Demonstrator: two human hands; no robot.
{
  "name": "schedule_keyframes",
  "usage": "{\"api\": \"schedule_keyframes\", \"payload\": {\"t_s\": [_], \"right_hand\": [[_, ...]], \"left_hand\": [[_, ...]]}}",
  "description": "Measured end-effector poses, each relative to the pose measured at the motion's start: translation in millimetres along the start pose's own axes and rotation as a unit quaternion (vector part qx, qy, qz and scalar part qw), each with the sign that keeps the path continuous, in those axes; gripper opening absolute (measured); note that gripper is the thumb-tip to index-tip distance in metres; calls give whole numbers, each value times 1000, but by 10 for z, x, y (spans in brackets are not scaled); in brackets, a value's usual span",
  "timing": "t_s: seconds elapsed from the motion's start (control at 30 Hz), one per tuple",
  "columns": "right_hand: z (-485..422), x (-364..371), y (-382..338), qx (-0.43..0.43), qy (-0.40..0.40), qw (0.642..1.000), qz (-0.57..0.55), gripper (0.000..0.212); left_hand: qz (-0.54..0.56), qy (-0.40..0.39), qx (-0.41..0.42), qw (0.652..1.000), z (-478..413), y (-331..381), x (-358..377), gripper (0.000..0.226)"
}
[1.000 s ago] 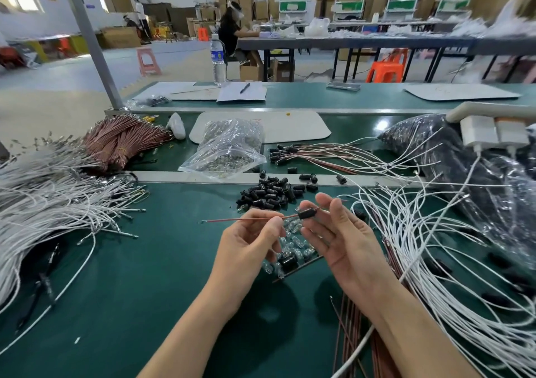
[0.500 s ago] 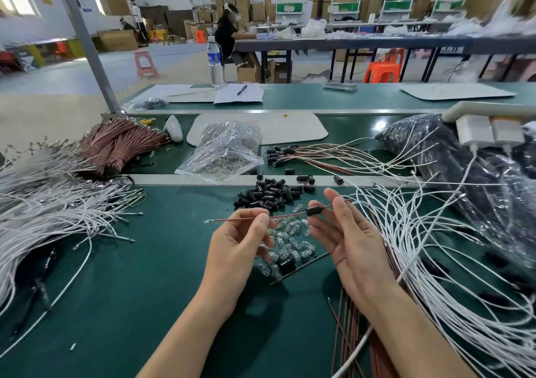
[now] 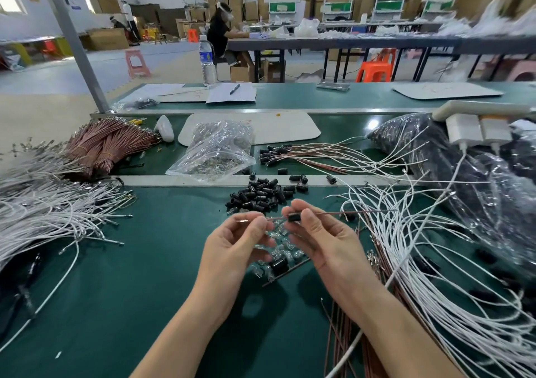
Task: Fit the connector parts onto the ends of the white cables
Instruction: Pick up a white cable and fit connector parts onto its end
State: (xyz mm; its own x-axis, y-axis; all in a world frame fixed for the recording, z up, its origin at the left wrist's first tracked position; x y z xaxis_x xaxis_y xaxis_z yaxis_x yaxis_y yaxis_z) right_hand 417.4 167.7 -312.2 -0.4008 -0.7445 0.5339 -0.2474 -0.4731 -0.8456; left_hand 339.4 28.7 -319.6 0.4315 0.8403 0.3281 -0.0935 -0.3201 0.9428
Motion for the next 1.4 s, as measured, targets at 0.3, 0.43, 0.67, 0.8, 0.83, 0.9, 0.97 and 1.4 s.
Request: {"api": "schedule_keyframes", "payload": {"t_s": [0.3,0.43,0.67,0.8,0.83,0.9,0.97,1.4], "right_hand": [[-29,-47,2,-40,-5,995,90,27],[-29,-43,21,-65,-6,987,144,23],[-108,-425,-380,-149,201,968,-2,22],[-129,-428,-389,-142,214,966,-34,22],[-131,-421,-384,-134,207,968,-44,22],[-131,-422,-364,-118,187,973,-61,22],[-129,-418,-336,-101,164,978,-78,21],[-105,-384,-232,-19,99,991,-85,24]], "left_hand": [[-42,-14,0,999,41,9,66,12],[-87,-33,13,996,85,-2,128,20],[-460,-140,130,867,352,-62,214,6],[-605,-242,182,737,519,0,455,19],[-609,-269,186,723,535,56,481,19],[-605,-338,171,701,544,153,477,22],[-606,-395,155,673,537,186,441,26],[-667,-298,327,599,237,462,-31,52]]}}
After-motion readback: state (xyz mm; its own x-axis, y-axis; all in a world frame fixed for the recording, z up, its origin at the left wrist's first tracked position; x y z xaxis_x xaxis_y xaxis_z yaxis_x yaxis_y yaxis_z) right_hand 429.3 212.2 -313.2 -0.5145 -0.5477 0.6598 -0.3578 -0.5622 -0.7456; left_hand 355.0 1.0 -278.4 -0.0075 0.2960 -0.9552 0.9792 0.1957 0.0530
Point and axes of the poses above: each hand's wrist, its own z-axis away from the middle knuckle, its own x-axis out of the palm, y = z × x, the point moved 1 cm from there along -z, towards the middle knuckle, and after that the axes turned 3 degrees about y, right-handed, at the moved point
